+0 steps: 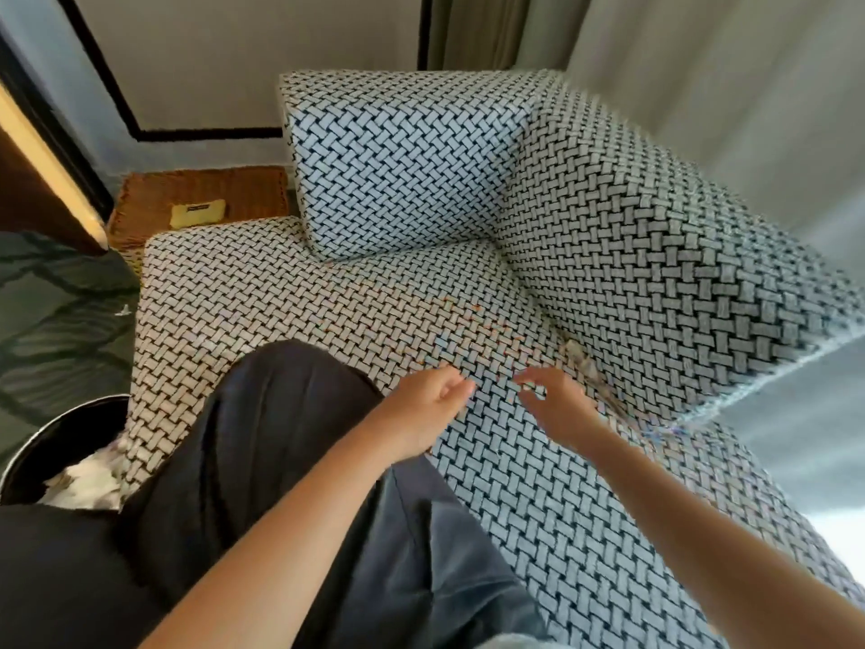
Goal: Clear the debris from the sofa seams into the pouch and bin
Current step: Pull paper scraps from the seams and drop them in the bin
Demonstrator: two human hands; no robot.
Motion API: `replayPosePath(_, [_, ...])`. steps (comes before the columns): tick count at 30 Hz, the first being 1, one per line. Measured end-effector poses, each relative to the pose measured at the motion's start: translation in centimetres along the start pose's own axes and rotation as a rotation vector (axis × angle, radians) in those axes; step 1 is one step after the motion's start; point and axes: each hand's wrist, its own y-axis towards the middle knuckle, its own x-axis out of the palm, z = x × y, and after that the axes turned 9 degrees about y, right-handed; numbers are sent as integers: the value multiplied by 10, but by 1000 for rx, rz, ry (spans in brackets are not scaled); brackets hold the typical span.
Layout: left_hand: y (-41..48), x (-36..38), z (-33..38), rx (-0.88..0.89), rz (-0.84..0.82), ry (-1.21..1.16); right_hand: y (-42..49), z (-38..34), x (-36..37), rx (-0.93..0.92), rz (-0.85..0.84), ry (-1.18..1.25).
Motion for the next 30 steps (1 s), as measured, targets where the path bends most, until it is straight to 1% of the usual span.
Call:
replayPosePath(3, [14,24,-3,4,-7,10,-10,38,0,74,170,-86])
replayPosePath(5, [24,41,-3,19,9,42,-17,60,-1,125,298,-87])
replayPosePath(7, [32,55,-7,38,42,136,-23,75,3,141,394,-92])
replayPosePath(10, [46,80,-10,58,23,275,-21,91,8,138,493,-181])
replayPosePath(13, [61,97,-11,98,47,373,-7,92,11,159,538,-159])
replayPosePath(16, [79,108,-12,120,10,349,5,98,11,189,572,-183])
replayPosePath(19, [96,117,-12,144,-15,332,7,100,14,179,585,-234])
replayPosePath(24, [123,129,-1,198,22,389,11,101,17,183,599,-320])
replayPosePath(26, [137,131,6,213,24,399,17,99,18,232,599,-334])
replayPosePath(30, [167,134,23,199,34,416,32,92,20,341,650,-316])
